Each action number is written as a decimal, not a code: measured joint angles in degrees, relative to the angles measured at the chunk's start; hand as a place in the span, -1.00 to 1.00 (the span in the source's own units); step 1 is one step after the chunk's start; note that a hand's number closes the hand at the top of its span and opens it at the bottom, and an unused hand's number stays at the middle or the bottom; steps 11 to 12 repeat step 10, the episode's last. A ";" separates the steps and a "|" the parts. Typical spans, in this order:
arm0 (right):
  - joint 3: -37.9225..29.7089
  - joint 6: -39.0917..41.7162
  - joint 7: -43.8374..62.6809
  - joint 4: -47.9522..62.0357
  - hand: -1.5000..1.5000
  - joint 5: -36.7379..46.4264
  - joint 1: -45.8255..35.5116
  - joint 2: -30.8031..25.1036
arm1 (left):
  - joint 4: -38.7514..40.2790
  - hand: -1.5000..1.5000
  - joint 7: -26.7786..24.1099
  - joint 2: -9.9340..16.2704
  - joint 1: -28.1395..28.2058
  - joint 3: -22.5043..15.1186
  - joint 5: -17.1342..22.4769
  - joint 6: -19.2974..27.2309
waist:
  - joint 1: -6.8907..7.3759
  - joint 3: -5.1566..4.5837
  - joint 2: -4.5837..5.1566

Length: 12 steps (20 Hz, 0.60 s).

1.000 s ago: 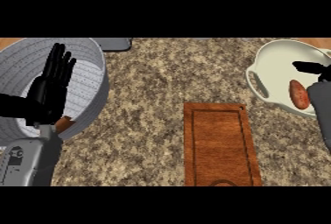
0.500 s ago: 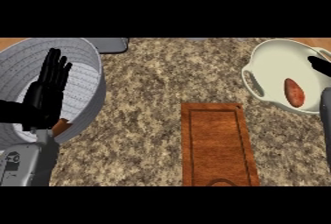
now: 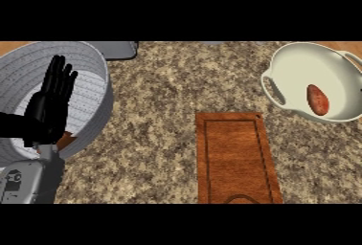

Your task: Pick the sweet potato from the cutting board and place it in the pot

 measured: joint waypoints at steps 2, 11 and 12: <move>0.09 1.91 0.57 -4.97 -1.00 -1.91 4.38 0.46 | -0.01 0.00 0.39 -0.19 -0.39 -0.07 -0.37 0.42 | -0.06 -0.01 0.01; 0.20 6.44 1.58 -20.35 -1.00 -8.57 18.86 2.35 | -0.73 0.00 0.56 -0.21 -0.06 0.20 -0.45 -0.40 | 0.22 -0.02 0.11; 0.20 6.44 1.58 -20.35 -1.00 -8.57 18.86 2.35 | -0.73 0.00 0.56 -0.21 -0.06 0.20 -0.45 -0.40 | 0.22 -0.02 0.11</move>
